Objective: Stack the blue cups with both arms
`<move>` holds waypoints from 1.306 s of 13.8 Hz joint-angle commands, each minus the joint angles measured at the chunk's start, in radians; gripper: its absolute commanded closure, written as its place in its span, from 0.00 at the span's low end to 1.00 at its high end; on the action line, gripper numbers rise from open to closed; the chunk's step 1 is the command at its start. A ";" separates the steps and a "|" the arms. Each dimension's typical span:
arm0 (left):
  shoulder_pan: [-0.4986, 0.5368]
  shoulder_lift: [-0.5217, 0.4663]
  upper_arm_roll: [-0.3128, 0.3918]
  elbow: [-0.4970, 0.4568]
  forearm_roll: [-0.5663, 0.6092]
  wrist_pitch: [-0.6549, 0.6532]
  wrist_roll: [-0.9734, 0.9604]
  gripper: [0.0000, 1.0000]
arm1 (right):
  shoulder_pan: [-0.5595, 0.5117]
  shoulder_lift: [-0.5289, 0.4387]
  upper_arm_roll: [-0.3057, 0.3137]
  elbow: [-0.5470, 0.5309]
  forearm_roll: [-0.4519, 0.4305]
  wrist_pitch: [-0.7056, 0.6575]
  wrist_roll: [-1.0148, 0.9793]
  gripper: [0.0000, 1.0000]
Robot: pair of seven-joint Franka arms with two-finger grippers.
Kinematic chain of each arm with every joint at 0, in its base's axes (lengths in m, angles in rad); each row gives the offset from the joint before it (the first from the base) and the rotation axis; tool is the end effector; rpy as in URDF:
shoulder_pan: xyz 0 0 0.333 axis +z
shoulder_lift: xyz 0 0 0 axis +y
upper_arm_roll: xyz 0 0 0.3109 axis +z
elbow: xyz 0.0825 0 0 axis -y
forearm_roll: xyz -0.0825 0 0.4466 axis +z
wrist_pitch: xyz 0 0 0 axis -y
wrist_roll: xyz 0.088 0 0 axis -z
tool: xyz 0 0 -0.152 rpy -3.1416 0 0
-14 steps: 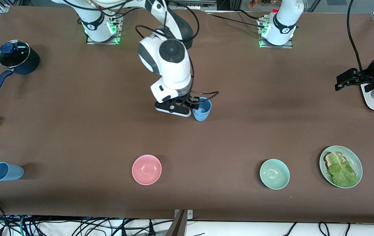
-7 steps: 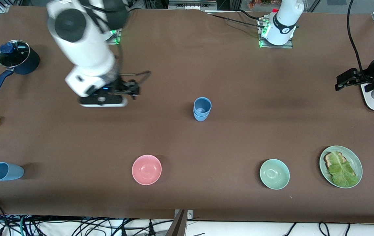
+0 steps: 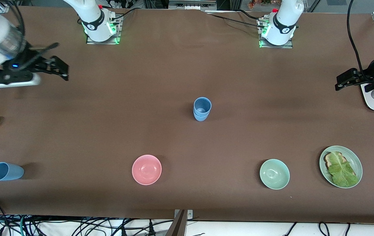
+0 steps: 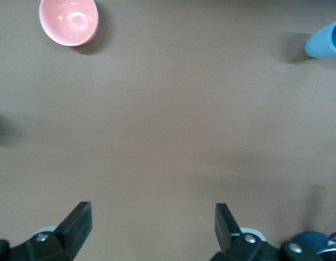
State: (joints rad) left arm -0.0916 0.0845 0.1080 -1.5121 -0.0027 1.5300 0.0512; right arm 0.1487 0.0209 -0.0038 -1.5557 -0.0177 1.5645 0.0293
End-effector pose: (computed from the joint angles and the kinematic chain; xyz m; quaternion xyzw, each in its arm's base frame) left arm 0.6346 0.0078 0.5496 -0.9993 0.0174 0.0331 0.0021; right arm 0.6161 0.0872 0.5690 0.9983 0.0578 -0.0053 0.0094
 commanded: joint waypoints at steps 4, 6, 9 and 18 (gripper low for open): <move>-0.008 -0.003 0.007 0.010 0.004 -0.011 0.009 0.00 | -0.063 -0.045 0.025 -0.032 0.007 -0.032 -0.069 0.00; -0.008 -0.002 0.007 0.010 0.004 -0.011 0.009 0.00 | -0.063 -0.038 0.015 -0.023 0.016 -0.038 -0.075 0.00; -0.008 -0.002 0.007 0.010 0.004 -0.011 0.009 0.00 | -0.060 -0.033 0.011 -0.006 0.044 -0.040 -0.069 0.00; -0.008 -0.002 0.007 0.010 0.004 -0.011 0.009 0.00 | -0.061 -0.035 0.011 0.006 0.044 -0.043 -0.069 0.00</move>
State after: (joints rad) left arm -0.0915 0.0844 0.1080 -1.5120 -0.0026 1.5300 0.0512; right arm 0.0958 0.0031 0.0047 -1.5548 0.0059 1.5365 -0.0358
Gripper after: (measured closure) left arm 0.000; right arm 0.000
